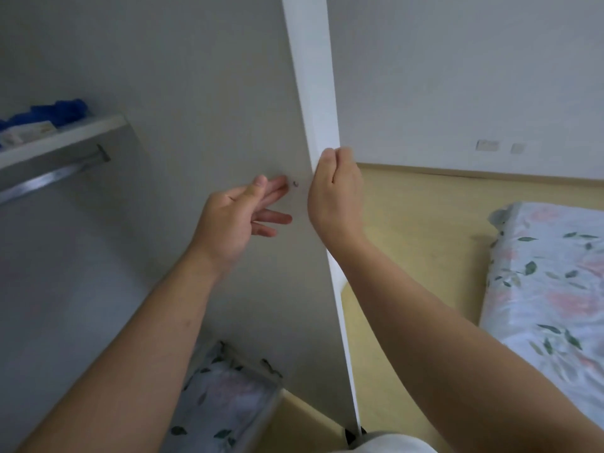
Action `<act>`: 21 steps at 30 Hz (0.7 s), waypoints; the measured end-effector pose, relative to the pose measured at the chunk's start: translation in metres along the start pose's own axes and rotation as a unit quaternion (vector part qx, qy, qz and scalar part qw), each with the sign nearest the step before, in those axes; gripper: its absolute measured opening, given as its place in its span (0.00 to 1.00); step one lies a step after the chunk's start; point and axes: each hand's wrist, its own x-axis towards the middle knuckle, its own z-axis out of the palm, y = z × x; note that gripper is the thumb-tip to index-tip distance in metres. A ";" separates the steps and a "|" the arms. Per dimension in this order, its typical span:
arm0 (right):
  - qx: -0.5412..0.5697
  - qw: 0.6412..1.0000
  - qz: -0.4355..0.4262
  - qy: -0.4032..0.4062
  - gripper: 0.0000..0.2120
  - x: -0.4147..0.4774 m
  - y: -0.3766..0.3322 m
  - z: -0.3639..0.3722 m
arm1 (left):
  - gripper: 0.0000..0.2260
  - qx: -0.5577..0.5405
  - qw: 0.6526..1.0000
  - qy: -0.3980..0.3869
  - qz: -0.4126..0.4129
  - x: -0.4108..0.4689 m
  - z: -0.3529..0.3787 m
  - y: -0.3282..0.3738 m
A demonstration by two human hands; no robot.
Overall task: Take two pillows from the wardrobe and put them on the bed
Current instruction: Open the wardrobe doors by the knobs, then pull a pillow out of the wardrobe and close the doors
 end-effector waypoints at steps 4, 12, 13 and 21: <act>-0.050 0.988 -0.108 0.100 0.10 -0.020 0.008 0.001 | 0.13 -0.010 1.000 0.017 -0.008 0.001 -0.007 -0.019; -0.145 0.924 -0.343 -0.090 0.13 -0.114 0.031 0.064 | 0.14 -0.016 0.970 0.217 -0.105 -0.027 -0.064 -0.104; -0.139 0.923 -0.335 -0.131 0.14 -0.124 0.036 0.077 | 0.14 0.002 0.963 0.237 -0.126 -0.035 -0.074 -0.117; -0.116 0.902 -0.169 -0.379 0.18 -0.213 0.123 0.185 | 0.16 0.118 0.875 0.365 -0.296 -0.133 -0.139 -0.222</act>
